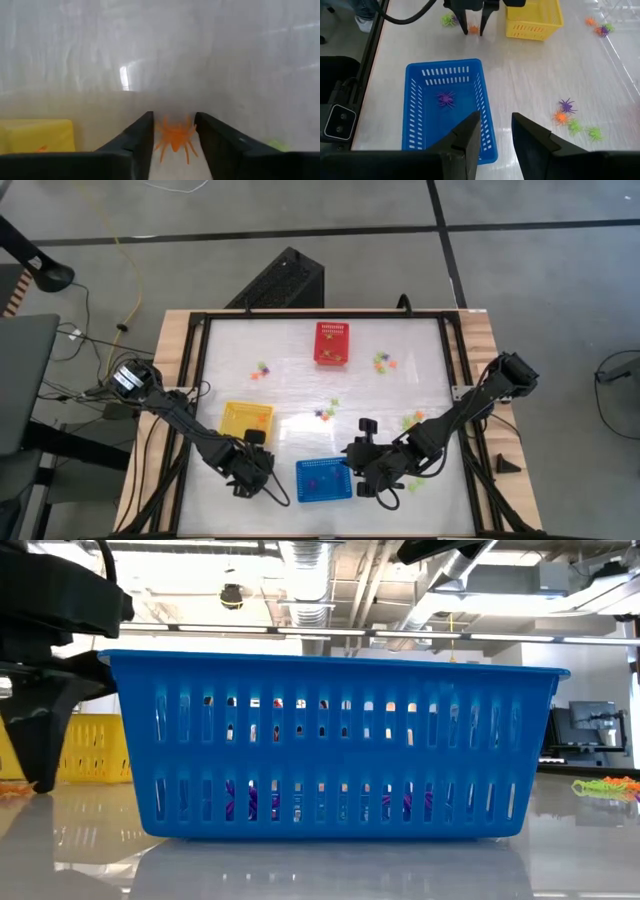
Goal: Sort Halloween decoration
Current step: Put the orange spider toy into the yellow basket, then put the purple spider toy into the blue basket
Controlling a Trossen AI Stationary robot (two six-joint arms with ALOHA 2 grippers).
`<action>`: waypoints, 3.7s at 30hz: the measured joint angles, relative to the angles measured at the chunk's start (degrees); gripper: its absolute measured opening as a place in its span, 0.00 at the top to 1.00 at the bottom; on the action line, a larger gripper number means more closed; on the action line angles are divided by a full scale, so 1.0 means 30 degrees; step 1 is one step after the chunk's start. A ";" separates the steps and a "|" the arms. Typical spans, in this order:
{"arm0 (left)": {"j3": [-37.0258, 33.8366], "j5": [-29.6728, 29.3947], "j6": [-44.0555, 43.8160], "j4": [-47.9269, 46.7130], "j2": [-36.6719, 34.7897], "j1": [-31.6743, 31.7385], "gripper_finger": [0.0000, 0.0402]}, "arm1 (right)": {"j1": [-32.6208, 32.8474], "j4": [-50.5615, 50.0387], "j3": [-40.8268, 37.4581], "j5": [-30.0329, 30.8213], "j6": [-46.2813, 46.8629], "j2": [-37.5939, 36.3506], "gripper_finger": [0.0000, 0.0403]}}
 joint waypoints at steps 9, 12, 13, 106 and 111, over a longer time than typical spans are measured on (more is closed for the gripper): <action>-0.0010 -0.0219 0.0456 -0.0110 -0.0033 0.0066 0.98 | 0.0000 0.0000 0.0000 0.0000 0.0000 0.0000 0.65; 0.0086 -0.0550 0.0899 -0.0159 -0.0018 0.0066 1.00 | 0.0000 0.0001 0.0000 0.0000 0.0000 0.0000 0.65; 0.0203 -0.0636 0.1067 -0.0177 -0.0004 0.0066 1.00 | 0.0000 0.0000 0.0000 0.0000 0.0000 0.0000 0.65; 0.1251 0.3506 1.4800 1.0492 0.1194 1.1714 0.74 | -0.1275 -0.4801 -0.0321 0.1545 -0.1472 0.0000 0.65; 0.1242 0.5021 1.6008 1.0513 0.1707 1.2221 0.74 | -0.2004 -0.4966 -0.1071 0.1603 -0.1724 0.0000 0.65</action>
